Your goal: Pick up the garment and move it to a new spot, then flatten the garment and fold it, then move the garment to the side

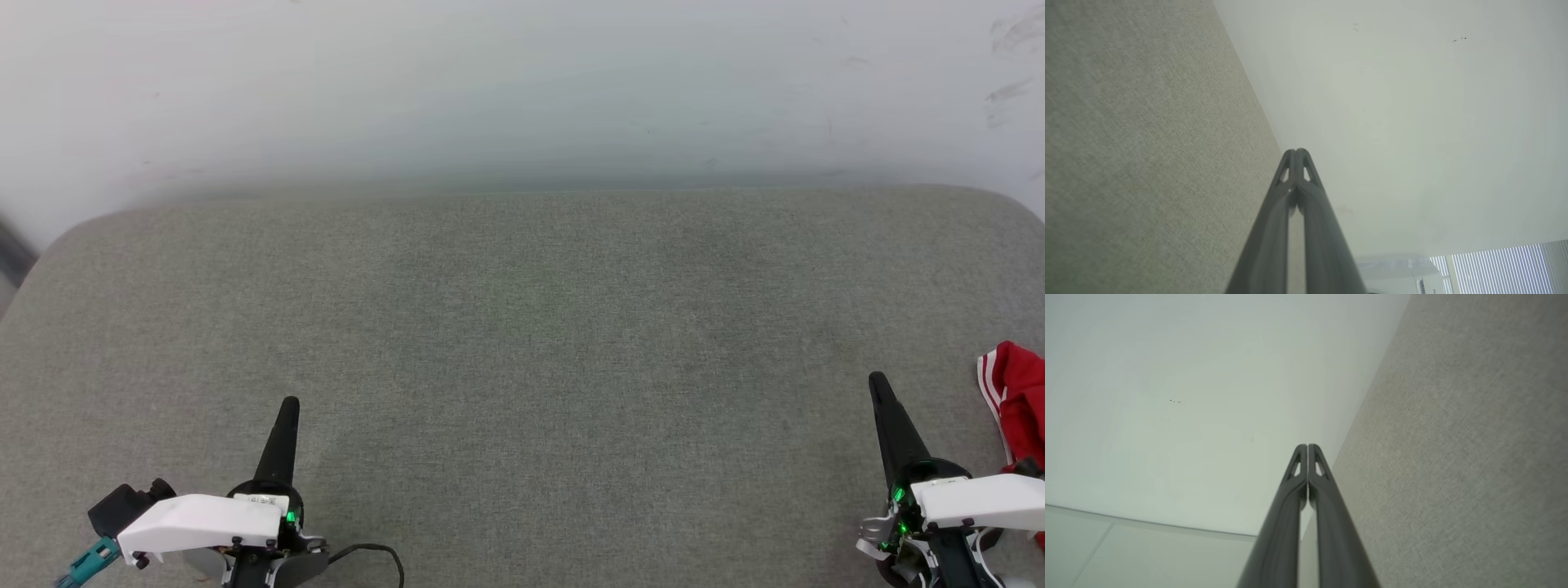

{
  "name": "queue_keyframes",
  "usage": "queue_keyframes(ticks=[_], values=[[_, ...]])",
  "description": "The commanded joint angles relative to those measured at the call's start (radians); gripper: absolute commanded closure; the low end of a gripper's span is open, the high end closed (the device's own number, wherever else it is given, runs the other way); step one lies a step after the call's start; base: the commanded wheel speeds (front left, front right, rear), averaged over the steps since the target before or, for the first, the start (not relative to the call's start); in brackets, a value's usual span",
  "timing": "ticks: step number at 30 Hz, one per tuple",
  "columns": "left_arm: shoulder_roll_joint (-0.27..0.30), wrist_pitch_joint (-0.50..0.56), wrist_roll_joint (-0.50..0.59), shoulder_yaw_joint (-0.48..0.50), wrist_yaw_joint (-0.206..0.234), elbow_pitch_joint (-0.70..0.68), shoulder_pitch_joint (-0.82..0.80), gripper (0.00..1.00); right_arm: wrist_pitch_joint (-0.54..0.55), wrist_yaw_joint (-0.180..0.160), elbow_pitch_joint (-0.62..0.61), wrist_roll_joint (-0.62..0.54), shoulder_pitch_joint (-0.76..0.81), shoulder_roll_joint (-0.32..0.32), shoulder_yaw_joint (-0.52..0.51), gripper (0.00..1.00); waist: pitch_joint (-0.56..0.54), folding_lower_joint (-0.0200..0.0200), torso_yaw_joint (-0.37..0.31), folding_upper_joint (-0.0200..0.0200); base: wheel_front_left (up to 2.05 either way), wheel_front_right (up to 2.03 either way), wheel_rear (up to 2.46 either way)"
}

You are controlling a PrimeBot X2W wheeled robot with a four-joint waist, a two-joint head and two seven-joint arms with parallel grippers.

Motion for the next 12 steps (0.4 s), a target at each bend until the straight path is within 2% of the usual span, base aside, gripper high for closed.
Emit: queue_keyframes(ticks=[1, 12], values=[[0.003, 0.005, -0.022, 0.007, -0.005, -0.001, -0.021, 1.00, 0.008, 0.000, 0.001, 0.022, -0.021, 0.004, -0.004, 1.00, -0.001, 0.0000, 0.000, 0.0000, 0.00, 0.00, 0.00], [0.001, 0.029, -0.112, 0.017, -0.008, 0.013, -0.027, 1.00, 0.032, 0.000, 0.013, 0.104, -0.027, 0.008, -0.012, 1.00, -0.006, 0.0000, 0.002, 0.0000, 0.00, 0.00, 0.00]])
